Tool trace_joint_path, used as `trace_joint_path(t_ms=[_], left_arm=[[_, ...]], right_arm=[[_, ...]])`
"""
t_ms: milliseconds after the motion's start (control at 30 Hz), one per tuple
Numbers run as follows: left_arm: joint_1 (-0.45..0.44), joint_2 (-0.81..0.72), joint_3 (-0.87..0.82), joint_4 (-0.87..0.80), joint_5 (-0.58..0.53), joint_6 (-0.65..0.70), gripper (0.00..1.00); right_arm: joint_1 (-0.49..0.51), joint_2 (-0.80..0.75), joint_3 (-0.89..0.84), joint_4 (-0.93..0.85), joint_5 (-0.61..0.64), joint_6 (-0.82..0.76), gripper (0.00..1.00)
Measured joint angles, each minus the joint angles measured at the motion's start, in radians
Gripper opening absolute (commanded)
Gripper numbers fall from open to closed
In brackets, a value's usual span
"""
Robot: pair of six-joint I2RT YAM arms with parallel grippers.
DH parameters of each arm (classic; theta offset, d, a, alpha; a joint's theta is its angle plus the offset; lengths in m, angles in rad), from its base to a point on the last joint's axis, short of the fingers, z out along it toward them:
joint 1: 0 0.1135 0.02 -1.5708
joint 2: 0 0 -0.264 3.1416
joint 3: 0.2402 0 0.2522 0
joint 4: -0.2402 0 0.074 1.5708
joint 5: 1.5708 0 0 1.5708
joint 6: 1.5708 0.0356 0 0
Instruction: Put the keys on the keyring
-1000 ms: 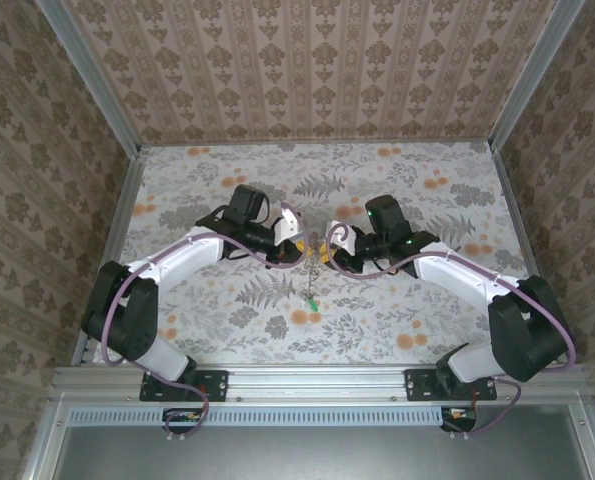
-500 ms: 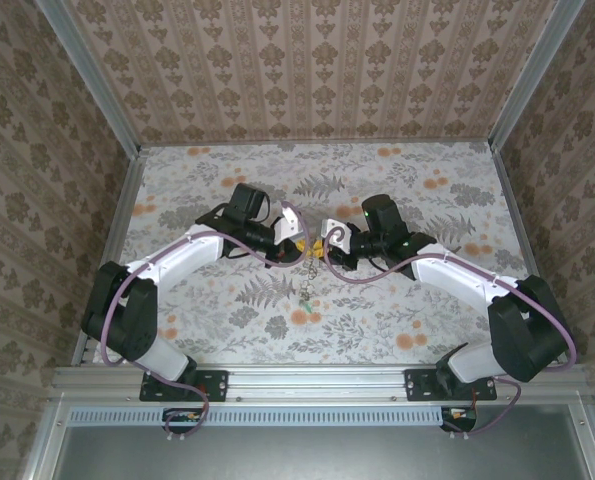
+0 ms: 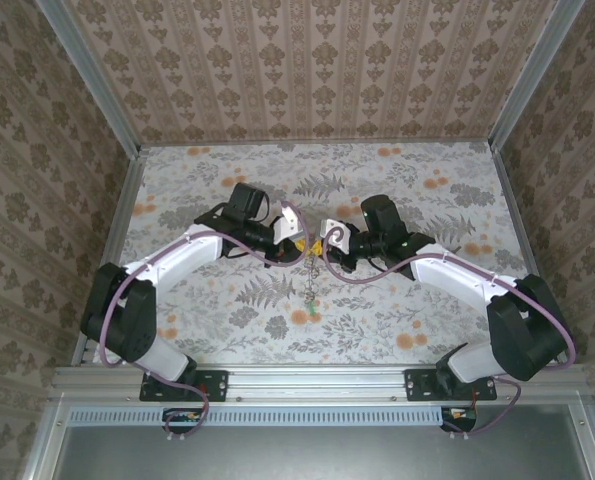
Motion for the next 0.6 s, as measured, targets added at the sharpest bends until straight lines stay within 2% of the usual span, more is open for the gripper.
trace_joint_path(t_ms=[133,367,600], left_arm=[[0.028,-0.034,-0.056,0.094,0.03,-0.028,0.19],[0.076,-0.04,-0.108,0.219,0.104,-0.098,0.22],[0.077,-0.025,-0.108,0.274,0.159,-0.129,0.24]], right_arm=[[-0.024,0.0,-0.047,0.095,-0.037,0.068,0.0],[-0.063,0.018,-0.114,0.299,-0.099,0.219,0.0],[-0.066,0.062,-0.147,0.486,-0.13,0.35,0.0]])
